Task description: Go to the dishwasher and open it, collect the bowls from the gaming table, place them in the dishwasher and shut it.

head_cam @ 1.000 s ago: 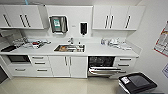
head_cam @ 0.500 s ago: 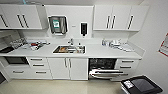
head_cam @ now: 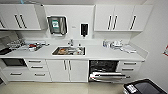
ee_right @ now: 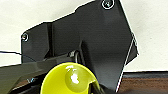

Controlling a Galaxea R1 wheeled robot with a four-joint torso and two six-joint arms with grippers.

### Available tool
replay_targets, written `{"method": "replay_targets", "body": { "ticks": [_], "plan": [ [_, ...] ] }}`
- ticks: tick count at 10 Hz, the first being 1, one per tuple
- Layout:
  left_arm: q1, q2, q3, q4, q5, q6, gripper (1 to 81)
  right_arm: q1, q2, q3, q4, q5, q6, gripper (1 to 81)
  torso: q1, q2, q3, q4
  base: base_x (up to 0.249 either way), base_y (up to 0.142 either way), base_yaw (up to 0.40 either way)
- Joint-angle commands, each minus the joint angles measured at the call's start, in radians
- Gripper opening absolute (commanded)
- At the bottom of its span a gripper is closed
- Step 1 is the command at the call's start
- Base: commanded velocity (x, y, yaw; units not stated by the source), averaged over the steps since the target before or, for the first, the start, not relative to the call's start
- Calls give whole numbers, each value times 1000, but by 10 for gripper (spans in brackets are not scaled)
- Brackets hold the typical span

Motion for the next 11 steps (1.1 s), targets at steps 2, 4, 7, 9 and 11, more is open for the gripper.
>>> {"method": "replay_targets", "body": {
  "ticks": [2,4,7,9,11],
  "plan": [
    [-22,-9,-3,10,28,0,10,36,-5,-1,-5,-45,0,10,0,0,0,0,138,0,0],
    [-20,-9,-3,10,28,2,10,36,-7,-1,-5,-45,1,10,0,0,0,0,138,0,0],
    [-20,-10,-3,10,28,0,10,37,-5,-1,-5,-45,1,10,0,0,0,0,138,-45,0],
    [-20,-12,-3,10,28,2,10,37,-5,-1,-5,-45,1,10,0,0,0,0,138,-73,0],
    [-20,-12,-3,10,28,0,10,37,-4,-1,-6,-45,1,10,1,1,0,0,138,-73,0]
  ]
}}
